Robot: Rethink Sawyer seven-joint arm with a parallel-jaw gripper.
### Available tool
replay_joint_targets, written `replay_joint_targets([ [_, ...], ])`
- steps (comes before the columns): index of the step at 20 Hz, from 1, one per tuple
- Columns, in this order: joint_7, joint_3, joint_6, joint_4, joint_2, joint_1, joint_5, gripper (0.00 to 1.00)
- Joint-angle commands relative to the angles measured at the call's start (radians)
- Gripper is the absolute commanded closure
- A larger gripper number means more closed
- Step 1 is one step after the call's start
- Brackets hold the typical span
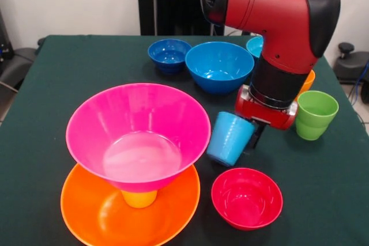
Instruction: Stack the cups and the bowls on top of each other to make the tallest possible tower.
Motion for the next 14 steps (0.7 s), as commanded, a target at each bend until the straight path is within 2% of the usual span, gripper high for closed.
replay_joint_targets([
  [1, 0.188, 0.050, 0.079, -0.021, 0.012, 0.009, 0.030, 1.00],
  [9, 0.147, 0.081, 0.073, 0.033, -0.021, -0.005, 0.029, 1.00],
  [14, 0.134, 0.091, 0.079, 0.036, -0.024, -0.013, 0.030, 1.00],
])
